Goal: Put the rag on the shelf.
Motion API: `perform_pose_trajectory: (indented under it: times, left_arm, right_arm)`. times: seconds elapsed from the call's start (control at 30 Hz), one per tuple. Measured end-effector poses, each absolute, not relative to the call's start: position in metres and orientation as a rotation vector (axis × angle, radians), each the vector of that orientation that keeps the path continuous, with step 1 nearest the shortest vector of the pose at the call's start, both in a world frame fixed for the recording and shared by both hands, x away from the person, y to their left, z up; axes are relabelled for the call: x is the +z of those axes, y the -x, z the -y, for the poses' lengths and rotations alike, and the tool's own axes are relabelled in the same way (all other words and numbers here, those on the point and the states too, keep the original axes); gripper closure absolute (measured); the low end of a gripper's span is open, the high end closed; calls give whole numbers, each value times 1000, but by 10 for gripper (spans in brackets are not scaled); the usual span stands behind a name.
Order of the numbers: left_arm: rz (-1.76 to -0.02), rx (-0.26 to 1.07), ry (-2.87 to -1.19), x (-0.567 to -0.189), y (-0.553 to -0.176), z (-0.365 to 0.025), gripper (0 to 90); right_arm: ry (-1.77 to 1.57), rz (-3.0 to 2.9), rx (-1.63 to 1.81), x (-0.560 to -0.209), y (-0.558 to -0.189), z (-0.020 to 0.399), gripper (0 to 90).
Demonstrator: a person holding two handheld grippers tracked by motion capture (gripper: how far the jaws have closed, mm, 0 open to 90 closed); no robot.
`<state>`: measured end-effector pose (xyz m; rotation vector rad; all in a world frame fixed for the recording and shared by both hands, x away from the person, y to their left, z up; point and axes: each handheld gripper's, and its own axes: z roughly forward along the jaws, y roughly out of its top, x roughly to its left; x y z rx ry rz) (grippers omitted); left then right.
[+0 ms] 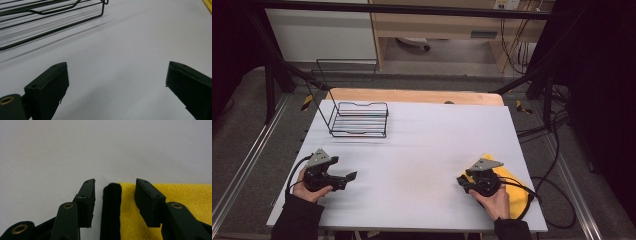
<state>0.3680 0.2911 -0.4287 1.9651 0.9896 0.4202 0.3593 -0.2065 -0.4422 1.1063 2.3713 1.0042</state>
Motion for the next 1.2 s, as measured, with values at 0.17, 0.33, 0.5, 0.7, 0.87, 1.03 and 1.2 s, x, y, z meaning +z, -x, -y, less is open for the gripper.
perform_pose_trajectory:
  times: [0.17, 0.33, 0.5, 0.7, 0.87, 1.03, 1.2]
  left_arm:
    - [-991, 422, -1964, -428, -368, -291, 48]
    - [-994, 423, -1961, -428, -368, -292, 50]
    - [-996, 424, -1961, -428, -368, -291, 51]
    - [-998, 426, -1960, -428, -368, -292, 52]
    - [-1001, 427, -1962, -428, -368, -293, 55]
    - [-1002, 426, -1960, -429, -369, -291, 57]
    - [-996, 433, -1967, -429, -369, -291, 57]
  right_arm:
    - [-1102, -2352, 951, -447, -360, 204, 608]
    - [-1082, -2345, 936, -449, -359, 202, 658]
    - [-1074, -2350, 939, -448, -359, 203, 761]
    - [-1074, -2349, 937, -445, -361, 204, 816]
    - [-1100, -2331, 981, -439, -360, 207, 826]
    - [-1109, -2299, 1037, -428, -359, 211, 829]
    - [-1106, -2281, 1091, -419, -362, 207, 829]
